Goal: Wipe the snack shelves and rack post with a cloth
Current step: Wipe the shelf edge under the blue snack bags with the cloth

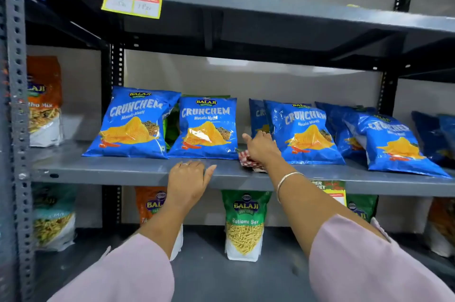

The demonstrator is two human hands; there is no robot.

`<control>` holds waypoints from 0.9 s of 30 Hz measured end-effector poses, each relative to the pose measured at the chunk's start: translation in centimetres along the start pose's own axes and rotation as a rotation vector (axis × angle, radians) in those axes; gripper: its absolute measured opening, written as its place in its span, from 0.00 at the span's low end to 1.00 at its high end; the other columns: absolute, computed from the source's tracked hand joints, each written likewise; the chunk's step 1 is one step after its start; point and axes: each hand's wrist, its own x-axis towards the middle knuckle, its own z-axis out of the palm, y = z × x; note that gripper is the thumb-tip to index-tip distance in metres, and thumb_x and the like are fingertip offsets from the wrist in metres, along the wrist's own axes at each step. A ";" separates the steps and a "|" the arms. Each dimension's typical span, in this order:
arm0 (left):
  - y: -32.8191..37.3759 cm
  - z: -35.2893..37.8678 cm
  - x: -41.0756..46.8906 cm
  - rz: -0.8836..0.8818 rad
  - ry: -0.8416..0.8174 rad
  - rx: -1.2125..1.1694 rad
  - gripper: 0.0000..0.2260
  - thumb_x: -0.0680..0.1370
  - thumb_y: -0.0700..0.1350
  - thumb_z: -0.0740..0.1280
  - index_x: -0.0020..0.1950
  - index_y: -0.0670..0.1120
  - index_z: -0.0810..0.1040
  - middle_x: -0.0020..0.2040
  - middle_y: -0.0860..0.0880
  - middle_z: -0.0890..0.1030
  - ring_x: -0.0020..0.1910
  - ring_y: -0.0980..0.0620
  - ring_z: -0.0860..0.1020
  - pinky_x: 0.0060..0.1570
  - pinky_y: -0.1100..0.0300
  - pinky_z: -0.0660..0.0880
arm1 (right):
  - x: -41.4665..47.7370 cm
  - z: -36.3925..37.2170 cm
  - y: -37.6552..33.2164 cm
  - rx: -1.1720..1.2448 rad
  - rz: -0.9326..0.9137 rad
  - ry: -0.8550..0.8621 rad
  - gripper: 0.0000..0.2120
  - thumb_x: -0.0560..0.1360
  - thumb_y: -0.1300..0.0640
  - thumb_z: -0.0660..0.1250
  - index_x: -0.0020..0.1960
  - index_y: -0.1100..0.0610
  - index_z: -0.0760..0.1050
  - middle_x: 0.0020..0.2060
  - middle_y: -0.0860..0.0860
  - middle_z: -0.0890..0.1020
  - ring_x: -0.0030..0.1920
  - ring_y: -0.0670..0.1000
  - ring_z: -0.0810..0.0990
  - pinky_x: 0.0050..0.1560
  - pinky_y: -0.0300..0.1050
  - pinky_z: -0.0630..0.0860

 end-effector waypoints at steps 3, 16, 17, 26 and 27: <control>0.0 -0.1 -0.1 0.003 0.008 0.025 0.36 0.81 0.59 0.41 0.32 0.42 0.78 0.26 0.46 0.77 0.25 0.46 0.75 0.25 0.59 0.68 | 2.1 2.3 0.6 -0.041 0.048 -0.046 0.35 0.77 0.38 0.49 0.71 0.64 0.64 0.70 0.64 0.69 0.70 0.63 0.66 0.73 0.58 0.63; 0.2 -0.5 -0.1 -0.032 -0.017 0.073 0.25 0.79 0.56 0.52 0.31 0.43 0.78 0.26 0.47 0.77 0.26 0.46 0.75 0.27 0.59 0.67 | 1.8 2.3 0.4 -0.255 0.276 -0.195 0.43 0.73 0.33 0.56 0.77 0.61 0.53 0.77 0.59 0.55 0.76 0.60 0.56 0.77 0.56 0.55; 0.1 -0.5 -0.2 -0.041 -0.031 0.071 0.26 0.79 0.56 0.51 0.32 0.43 0.78 0.27 0.47 0.78 0.26 0.46 0.75 0.27 0.58 0.68 | 1.9 2.5 0.5 -0.260 0.246 -0.210 0.42 0.72 0.35 0.58 0.76 0.61 0.56 0.75 0.60 0.59 0.74 0.61 0.60 0.76 0.57 0.58; 0.3 -0.6 -0.3 -0.056 -0.096 0.083 0.26 0.79 0.55 0.51 0.33 0.43 0.80 0.28 0.47 0.79 0.27 0.46 0.76 0.28 0.58 0.70 | -0.1 1.3 0.7 -0.286 0.092 -0.067 0.19 0.80 0.58 0.58 0.69 0.63 0.67 0.68 0.59 0.72 0.68 0.59 0.70 0.65 0.51 0.70; 0.3 -0.7 -0.3 -0.058 -0.098 0.087 0.26 0.79 0.55 0.51 0.33 0.43 0.80 0.28 0.47 0.79 0.27 0.46 0.76 0.28 0.58 0.70 | -0.3 1.2 0.9 -0.290 0.067 -0.044 0.18 0.80 0.58 0.59 0.67 0.63 0.68 0.67 0.60 0.73 0.67 0.60 0.72 0.64 0.51 0.71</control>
